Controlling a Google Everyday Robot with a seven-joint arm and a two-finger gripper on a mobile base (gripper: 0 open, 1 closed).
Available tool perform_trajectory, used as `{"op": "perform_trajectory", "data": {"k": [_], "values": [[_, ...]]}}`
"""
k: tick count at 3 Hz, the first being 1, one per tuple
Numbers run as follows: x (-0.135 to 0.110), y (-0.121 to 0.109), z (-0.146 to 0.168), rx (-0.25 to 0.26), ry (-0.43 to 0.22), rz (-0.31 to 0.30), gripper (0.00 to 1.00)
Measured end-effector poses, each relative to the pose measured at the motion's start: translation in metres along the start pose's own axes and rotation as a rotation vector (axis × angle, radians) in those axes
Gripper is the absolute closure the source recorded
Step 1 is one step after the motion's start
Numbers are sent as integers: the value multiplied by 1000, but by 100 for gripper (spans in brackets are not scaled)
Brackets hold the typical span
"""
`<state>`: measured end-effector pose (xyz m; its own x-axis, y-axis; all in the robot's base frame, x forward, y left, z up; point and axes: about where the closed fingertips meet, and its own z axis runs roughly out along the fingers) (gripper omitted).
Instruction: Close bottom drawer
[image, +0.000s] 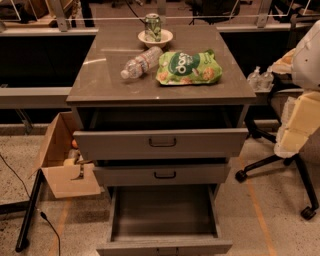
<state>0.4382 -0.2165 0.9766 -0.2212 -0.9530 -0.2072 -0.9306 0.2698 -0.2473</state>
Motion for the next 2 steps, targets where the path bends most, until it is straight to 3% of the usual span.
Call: {"op": "perform_trajectory", "data": {"k": [1,2], "values": [[0,0,0,0,0,0,0],[0,-1,1,10,-6,-1,16]]}}
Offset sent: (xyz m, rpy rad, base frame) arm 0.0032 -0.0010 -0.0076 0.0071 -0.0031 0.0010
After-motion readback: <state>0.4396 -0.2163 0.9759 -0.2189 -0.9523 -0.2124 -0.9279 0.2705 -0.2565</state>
